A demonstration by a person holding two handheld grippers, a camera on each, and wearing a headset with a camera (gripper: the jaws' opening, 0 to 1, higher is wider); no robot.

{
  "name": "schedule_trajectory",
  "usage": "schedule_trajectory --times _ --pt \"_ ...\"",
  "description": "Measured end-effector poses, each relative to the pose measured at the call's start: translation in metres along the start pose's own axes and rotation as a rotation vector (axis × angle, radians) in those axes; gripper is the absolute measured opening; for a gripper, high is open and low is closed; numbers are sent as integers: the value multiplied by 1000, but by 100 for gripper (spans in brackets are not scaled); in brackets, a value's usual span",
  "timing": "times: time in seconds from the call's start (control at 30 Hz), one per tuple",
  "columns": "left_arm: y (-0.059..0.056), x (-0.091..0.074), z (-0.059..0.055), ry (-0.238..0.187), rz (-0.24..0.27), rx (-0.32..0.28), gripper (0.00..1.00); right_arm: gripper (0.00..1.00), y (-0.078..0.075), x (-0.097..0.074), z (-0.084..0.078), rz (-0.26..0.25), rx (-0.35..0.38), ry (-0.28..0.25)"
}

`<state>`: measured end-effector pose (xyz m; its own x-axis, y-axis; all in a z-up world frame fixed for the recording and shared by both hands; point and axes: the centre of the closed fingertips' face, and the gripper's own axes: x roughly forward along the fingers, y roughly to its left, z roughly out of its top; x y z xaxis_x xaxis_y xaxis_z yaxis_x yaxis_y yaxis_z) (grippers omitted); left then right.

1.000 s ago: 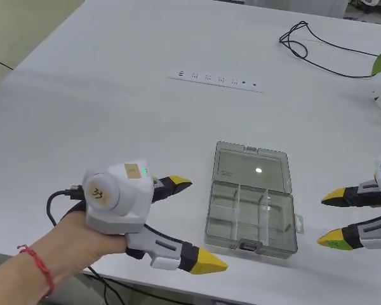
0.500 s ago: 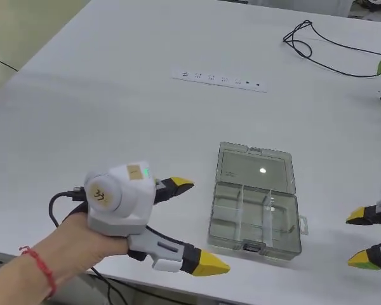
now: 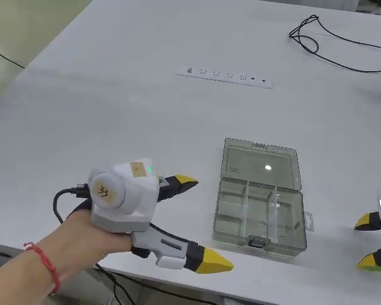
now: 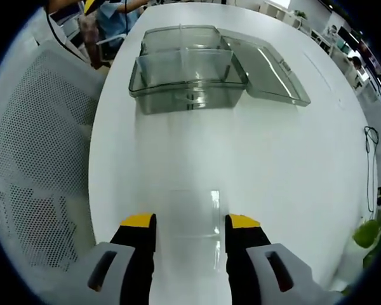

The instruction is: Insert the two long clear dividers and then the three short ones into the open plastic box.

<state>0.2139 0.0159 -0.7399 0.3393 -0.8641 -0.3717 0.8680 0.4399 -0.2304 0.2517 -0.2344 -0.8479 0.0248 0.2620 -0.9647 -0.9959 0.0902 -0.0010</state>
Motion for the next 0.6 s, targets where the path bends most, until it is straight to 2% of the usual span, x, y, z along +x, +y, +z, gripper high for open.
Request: schedule_trajectory --times 0.23,0.6 --pt "-1 0 -1 0 1 0 100 42 -1 1 -2 -10 -4 7" --pt "-3 0 0 -3 -1 1 100 33 3 1 -2 -12 -17 16"
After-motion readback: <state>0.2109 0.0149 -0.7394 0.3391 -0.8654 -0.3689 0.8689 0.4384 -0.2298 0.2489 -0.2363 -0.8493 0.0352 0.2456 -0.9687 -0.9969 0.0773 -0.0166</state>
